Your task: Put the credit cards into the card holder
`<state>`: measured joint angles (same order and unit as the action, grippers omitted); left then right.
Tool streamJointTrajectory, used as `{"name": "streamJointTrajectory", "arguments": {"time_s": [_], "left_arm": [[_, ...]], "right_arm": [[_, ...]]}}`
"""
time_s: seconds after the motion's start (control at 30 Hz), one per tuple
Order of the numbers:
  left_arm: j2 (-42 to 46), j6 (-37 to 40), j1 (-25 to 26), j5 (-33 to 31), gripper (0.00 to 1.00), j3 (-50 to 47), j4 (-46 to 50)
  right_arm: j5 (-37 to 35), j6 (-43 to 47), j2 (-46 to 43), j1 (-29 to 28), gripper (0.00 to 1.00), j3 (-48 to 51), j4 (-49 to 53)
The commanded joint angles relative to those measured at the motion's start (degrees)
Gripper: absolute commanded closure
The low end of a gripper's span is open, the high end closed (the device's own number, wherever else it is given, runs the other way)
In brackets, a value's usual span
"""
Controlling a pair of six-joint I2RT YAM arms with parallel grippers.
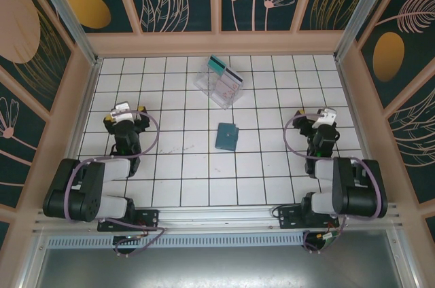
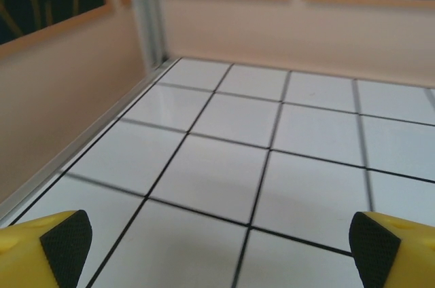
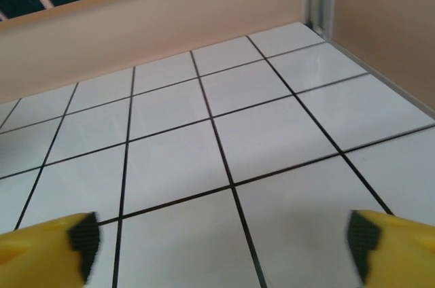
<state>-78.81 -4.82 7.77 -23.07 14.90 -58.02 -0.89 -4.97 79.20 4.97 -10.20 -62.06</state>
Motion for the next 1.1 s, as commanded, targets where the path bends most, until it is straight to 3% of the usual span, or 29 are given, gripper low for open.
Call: {"name": "streamJointTrajectory", "arguments": {"time_s": [0.0, 0.07, 0.1, 0.27, 0.33, 0.4, 1.07], "left_arm": [[0.27, 5.85, -0.51, 9.61, 0.01, -2.78, -9.83], [-3.20, 6.65, -0.55, 9.33, 0.01, -5.34, -18.59], [-3.89, 5.16, -0.76, 6.35, 0.01, -5.22, -19.03], [-5.39, 2.75, -3.18, 8.23, 0.01, -3.59, -17.18], [-9.32, 1.73, -4.86, 10.75, 0.01, -3.33, -20.86], [-7.76, 0.95, -5.66, 12.00, 0.01, -1.75, -14.78], [-8.23, 1.26, -5.75, 12.21, 0.01, -2.29, -16.73]], "right_arm": [[4.81, 2.24, 3.28, -0.63, 0.01, 0.32, -10.61], [5.94, 3.47, 6.92, -1.30, 0.01, -1.05, -11.32], [6.63, 4.19, 8.96, -1.68, 0.01, -2.20, -11.13], [5.37, 4.15, 9.12, -2.07, 0.01, -3.38, -8.94], [5.37, 4.18, 9.10, -2.13, 0.01, -3.35, -8.94], [5.37, 4.18, 9.12, -2.09, 0.01, -3.43, -8.82], [5.34, 4.20, 9.12, -2.12, 0.01, -3.44, -8.81]]}}
